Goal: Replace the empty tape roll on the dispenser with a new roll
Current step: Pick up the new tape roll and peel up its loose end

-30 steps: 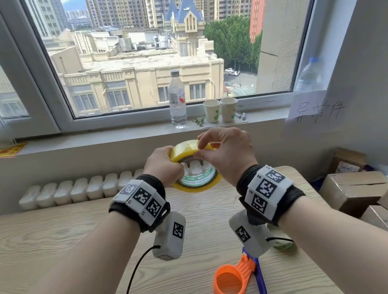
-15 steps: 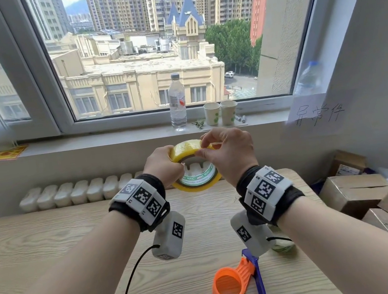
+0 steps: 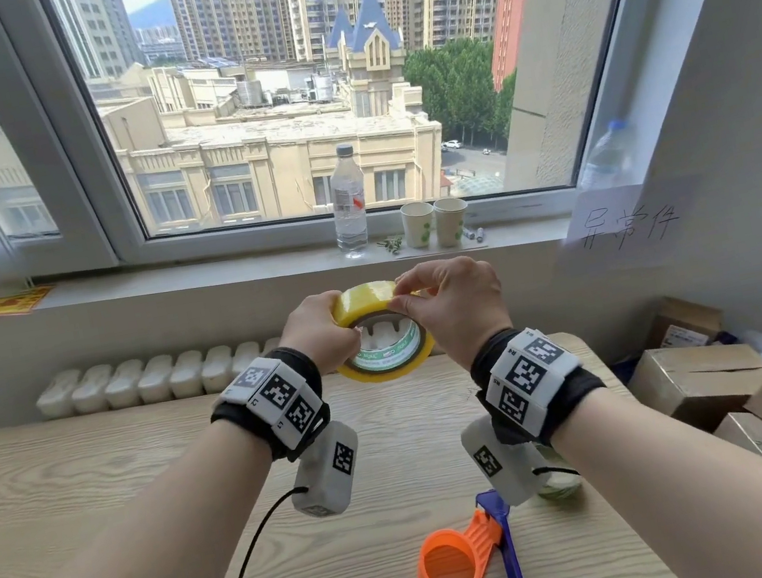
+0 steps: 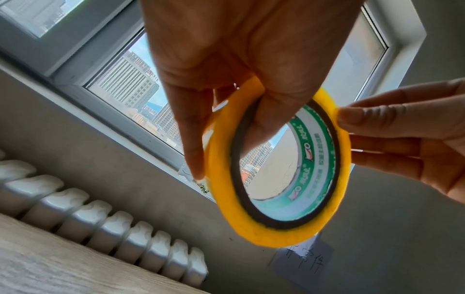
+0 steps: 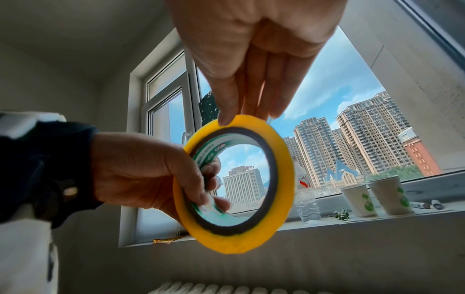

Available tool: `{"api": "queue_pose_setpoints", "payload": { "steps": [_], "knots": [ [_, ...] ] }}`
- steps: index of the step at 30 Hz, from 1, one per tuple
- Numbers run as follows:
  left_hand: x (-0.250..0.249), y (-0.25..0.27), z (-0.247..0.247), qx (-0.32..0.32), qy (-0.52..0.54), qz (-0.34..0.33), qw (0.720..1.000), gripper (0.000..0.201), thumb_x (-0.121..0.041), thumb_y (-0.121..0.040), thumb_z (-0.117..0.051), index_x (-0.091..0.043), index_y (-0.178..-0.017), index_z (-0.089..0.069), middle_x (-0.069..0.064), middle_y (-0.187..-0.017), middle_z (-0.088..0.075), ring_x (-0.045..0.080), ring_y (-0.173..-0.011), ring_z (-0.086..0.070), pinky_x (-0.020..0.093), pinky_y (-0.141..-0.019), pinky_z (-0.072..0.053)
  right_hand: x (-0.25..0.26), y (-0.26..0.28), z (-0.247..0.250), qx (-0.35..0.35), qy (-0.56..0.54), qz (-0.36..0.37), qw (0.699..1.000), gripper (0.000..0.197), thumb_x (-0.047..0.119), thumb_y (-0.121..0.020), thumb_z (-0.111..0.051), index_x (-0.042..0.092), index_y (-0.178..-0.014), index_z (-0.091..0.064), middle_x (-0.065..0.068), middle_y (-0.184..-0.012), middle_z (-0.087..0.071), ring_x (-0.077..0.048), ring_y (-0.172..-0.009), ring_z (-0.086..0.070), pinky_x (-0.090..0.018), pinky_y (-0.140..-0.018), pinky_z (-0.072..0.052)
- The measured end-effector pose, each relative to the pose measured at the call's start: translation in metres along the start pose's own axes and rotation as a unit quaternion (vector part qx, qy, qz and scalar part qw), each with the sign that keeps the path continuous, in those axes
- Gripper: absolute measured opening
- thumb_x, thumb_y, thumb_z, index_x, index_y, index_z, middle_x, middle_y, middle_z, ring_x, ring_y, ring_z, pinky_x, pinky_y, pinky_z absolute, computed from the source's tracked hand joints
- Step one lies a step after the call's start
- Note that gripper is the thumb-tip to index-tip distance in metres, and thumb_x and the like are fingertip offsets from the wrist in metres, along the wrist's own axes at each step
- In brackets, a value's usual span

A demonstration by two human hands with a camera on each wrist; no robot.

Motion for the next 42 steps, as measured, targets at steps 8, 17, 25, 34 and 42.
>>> {"api": "queue_pose_setpoints", "payload": {
  "steps": [8, 17, 25, 34, 42],
  "knots": [
    [-0.006, 0.0, 0.008, -0.002, -0.083, -0.087, 0.993, 0.021, 0.0, -0.076, -0.05, -0.02, -0.079, -0.054, 0.0, -0.075, -0.055, 0.025, -0.08, -0.056, 0.031, -0.071, -0.046, -0.002, -0.001, -0.011, 0.152, -0.166, -0.085, 0.971, 0.037, 0.036, -0.07, -0.08, 0.03, -0.103, -0.066, 0.001, -0.103, -0.071, -0.015, -0.094, -0.067, -0.039, -0.086, -0.055],
    [0.004, 0.0, 0.005, 0.024, -0.053, -0.09, 0.994, 0.024, 0.006, -0.073, -0.048, -0.016, -0.077, -0.056, 0.0, -0.068, -0.055, 0.023, -0.076, -0.056, 0.029, -0.065, -0.046, -0.01, -0.007, -0.004, 0.271, -0.278, -0.162, 0.907, 0.024, 0.001, -0.078, -0.071, 0.017, -0.095, -0.072, -0.008, -0.094, -0.069, -0.024, -0.09, -0.062, -0.038, -0.089, -0.05],
    [0.005, 0.0, 0.001, 0.03, -0.077, -0.097, 0.992, 0.023, 0.005, -0.076, -0.048, -0.018, -0.078, -0.054, 0.001, -0.073, -0.056, 0.022, -0.077, -0.055, 0.028, -0.065, -0.042, -0.011, -0.005, -0.014, 0.3, -0.345, -0.23, 0.859, 0.034, -0.009, -0.074, -0.066, 0.008, -0.103, -0.07, -0.015, -0.103, -0.067, -0.029, -0.097, -0.061, -0.033, -0.085, -0.05],
    [0.012, 0.001, 0.001, 0.042, -0.069, -0.102, 0.991, 0.025, 0.006, -0.076, -0.046, -0.018, -0.076, -0.053, -0.004, -0.068, -0.053, 0.017, -0.071, -0.052, 0.022, -0.055, -0.038, -0.011, -0.002, -0.015, 0.314, -0.355, -0.247, 0.845, 0.036, -0.007, -0.073, -0.068, 0.008, -0.106, -0.07, -0.012, -0.101, -0.069, -0.026, -0.094, -0.063, -0.031, -0.08, -0.05],
    [0.017, 0.003, -0.001, 0.048, -0.075, -0.106, 0.99, 0.026, 0.005, -0.077, -0.047, -0.02, -0.074, -0.052, -0.006, -0.067, -0.052, 0.015, -0.069, -0.051, 0.02, -0.054, -0.036, -0.008, 0.001, -0.017, 0.309, -0.345, -0.256, 0.849, 0.036, -0.015, -0.072, -0.058, 0.01, -0.093, -0.072, -0.011, -0.089, -0.068, -0.024, -0.084, -0.061, -0.031, -0.077, -0.05]
  ]
}}
Point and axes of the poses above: each hand's wrist, its own y-axis away from the middle knuckle, its own z-axis out of the back of the hand, x = y × z, the point moved 1 cm from there along -y, towards the middle knuckle
